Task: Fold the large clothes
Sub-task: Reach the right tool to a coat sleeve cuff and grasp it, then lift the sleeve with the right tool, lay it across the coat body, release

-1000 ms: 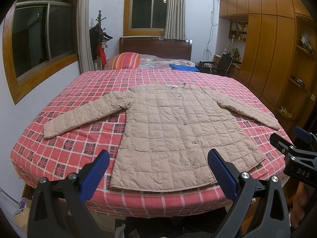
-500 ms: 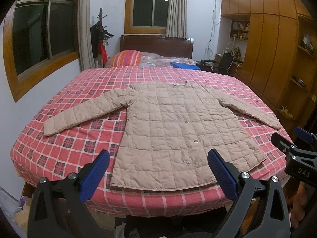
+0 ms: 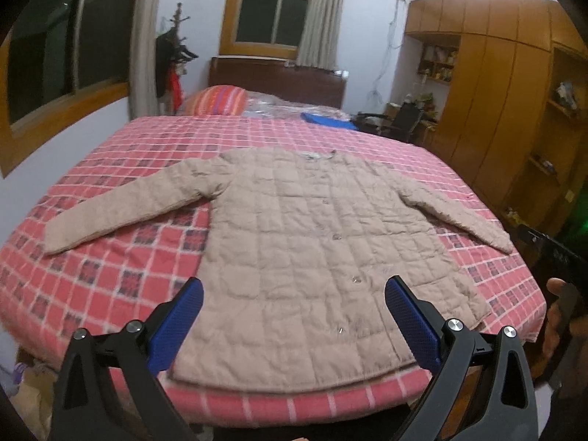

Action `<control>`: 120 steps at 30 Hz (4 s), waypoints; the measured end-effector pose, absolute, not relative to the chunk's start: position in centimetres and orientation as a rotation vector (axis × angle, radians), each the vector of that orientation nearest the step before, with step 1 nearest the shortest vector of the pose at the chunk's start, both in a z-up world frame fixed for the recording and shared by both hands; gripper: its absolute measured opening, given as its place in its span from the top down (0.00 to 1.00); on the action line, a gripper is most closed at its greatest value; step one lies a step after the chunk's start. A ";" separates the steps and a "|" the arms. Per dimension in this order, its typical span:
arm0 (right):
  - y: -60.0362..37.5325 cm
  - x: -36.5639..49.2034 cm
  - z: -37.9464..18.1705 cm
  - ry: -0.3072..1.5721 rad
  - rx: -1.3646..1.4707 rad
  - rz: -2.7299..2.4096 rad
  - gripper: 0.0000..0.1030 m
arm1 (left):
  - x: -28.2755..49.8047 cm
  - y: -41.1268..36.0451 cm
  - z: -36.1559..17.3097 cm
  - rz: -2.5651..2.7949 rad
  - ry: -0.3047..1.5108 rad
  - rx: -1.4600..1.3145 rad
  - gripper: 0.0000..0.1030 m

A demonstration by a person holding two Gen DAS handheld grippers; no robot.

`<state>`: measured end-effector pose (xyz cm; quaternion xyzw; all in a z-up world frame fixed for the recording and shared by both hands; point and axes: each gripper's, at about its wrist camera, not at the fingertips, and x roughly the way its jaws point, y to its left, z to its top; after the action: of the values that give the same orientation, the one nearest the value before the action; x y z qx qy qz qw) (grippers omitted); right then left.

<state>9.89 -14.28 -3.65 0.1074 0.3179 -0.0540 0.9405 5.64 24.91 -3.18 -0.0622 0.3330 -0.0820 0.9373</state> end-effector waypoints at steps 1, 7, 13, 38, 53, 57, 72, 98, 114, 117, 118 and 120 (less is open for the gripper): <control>-16.4 10.9 -4.4 0.671 0.283 -0.130 0.02 | 6.7 25.1 -3.5 -0.181 0.695 -0.141 0.03; -27.8 15.4 -10.1 0.772 0.727 -0.175 0.42 | 12.2 25.1 -4.9 -0.193 0.756 -0.130 0.03; -38.4 17.8 -15.2 0.665 1.060 -0.303 0.51 | 16.2 25.1 -5.7 -0.243 0.794 -0.125 0.03; -51.3 23.4 -23.6 0.502 1.361 -0.424 0.91 | 24.0 26.3 -7.8 -0.365 0.847 -0.304 0.04; -41.1 28.5 -7.8 0.440 0.801 -0.298 0.94 | 23.5 28.5 -7.3 -0.366 0.879 -0.331 0.03; -37.6 30.0 -5.4 0.428 0.721 -0.237 0.94 | 23.0 28.4 -7.0 -0.376 0.872 -0.321 0.03; -21.6 33.9 -1.8 0.456 0.408 -0.013 0.94 | 23.6 28.6 -4.7 -0.412 0.817 -0.342 0.04; 2.3 38.3 -16.1 0.878 -0.029 0.286 0.54 | 38.3 26.6 -10.4 -0.539 1.003 -0.595 0.04; -1.8 28.1 -13.3 0.820 0.168 0.342 0.29 | 46.0 16.6 -17.7 -0.690 1.309 -0.717 0.05; -1.9 27.4 -13.3 0.821 0.182 0.346 0.29 | 46.6 16.4 -17.6 -0.641 1.310 -0.716 0.26; -1.9 27.3 -13.2 0.821 0.187 0.347 0.29 | 46.7 16.4 -17.5 -0.623 1.315 -0.689 0.40; -2.1 27.3 -13.1 0.825 0.197 0.350 0.29 | 46.7 16.9 -17.2 -0.577 1.325 -0.646 0.81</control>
<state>27.28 -2.06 -13.14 0.0953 0.3980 0.1687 0.8967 46.66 16.89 -17.23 -0.2905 0.5953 -0.2593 0.7029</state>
